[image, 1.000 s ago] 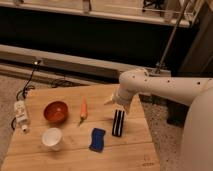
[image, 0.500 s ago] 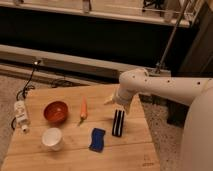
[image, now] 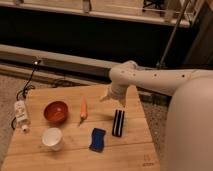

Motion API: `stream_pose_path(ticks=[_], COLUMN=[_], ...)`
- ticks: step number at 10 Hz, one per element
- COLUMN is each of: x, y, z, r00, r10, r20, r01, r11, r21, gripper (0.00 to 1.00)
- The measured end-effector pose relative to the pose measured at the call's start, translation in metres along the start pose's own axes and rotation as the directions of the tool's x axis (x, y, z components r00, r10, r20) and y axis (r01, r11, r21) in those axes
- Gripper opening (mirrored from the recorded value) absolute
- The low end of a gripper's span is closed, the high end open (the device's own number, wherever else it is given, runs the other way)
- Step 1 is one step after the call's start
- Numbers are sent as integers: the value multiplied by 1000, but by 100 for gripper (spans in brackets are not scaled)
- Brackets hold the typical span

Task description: Place the pepper on the white sponge

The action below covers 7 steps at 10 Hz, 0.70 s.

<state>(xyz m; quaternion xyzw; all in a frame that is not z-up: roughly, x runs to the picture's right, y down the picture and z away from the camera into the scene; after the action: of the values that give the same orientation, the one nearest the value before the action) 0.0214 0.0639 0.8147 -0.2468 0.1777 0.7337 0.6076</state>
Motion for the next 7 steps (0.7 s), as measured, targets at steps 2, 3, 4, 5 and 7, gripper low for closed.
stream_pose_path(ticks=[2, 3, 4, 5, 7], x=[-10, -11, -11, -11, -7], y=[40, 56, 79, 94, 120], z=[4, 10, 23, 35, 63], r00=[998, 996, 992, 988, 980], r10=[-64, -90, -124, -146, -181], r20=[-6, -19, -38, -54, -81], r01=[64, 91, 125, 148, 187], r11=[998, 996, 992, 988, 979], r21=[15, 23, 30, 44, 80], gripper=[80, 80, 80, 80, 80])
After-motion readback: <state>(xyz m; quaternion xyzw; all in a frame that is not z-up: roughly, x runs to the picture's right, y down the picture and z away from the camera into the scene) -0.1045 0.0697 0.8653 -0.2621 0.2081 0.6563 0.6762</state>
